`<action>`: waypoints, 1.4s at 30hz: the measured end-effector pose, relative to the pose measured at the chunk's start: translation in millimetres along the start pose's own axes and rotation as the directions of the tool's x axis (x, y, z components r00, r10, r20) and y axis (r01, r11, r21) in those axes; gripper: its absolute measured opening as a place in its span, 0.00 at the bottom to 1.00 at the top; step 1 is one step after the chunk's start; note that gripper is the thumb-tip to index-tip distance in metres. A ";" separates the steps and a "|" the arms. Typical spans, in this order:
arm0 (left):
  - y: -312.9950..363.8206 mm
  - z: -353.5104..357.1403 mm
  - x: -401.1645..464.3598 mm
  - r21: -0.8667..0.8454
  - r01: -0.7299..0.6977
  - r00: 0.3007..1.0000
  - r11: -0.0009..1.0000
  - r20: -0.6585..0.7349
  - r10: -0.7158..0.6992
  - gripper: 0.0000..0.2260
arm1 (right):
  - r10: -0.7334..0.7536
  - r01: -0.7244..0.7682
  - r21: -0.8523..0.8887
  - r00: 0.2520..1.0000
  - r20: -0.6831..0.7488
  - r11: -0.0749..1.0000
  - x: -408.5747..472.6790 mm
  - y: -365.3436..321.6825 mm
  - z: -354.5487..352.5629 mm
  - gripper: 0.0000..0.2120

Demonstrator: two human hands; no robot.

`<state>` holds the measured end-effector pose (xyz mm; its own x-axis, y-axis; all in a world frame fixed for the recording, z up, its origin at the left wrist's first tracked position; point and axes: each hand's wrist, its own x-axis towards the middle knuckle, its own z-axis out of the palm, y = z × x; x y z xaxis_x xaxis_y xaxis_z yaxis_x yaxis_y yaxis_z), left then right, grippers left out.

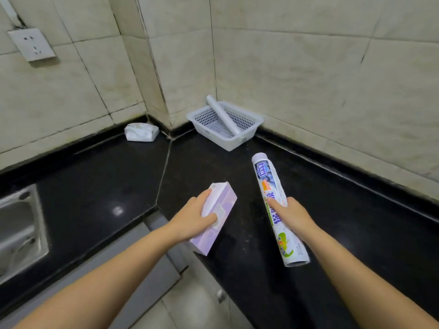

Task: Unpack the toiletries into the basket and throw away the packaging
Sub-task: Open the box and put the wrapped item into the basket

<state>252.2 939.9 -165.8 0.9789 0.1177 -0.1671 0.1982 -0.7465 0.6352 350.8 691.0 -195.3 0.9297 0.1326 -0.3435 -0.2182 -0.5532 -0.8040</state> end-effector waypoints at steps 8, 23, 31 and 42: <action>-38.8 -10.7 108.6 0.123 0.014 0.989 0.992 0.145 -0.032 0.35 | 0.076 -0.093 -0.282 0.995 -0.071 0.955 53.6 -14.7 23.8 0.26; -102.7 -39.9 279.4 0.503 -0.607 0.790 0.616 0.472 0.393 0.40 | 0.090 -0.338 -0.564 0.903 -0.420 0.753 110.7 -61.6 121.8 0.25; -85.9 -29.0 285.1 0.389 -0.579 0.810 0.717 0.376 0.450 0.31 | 0.176 -0.378 -0.472 0.892 -0.417 0.797 108.5 -61.9 122.4 0.25; -9.7 -71.4 258.1 -0.087 -0.744 0.631 0.662 0.234 0.740 0.28 | -0.021 0.088 0.179 0.939 -0.344 0.980 82.0 -131.8 65.0 0.24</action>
<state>506.5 1024.3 -161.2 0.7522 -0.6316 0.1878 -0.5931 -0.5247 0.6107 436.5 828.3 -149.0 0.9794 -0.1466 -0.1386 -0.1854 -0.3828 -0.9050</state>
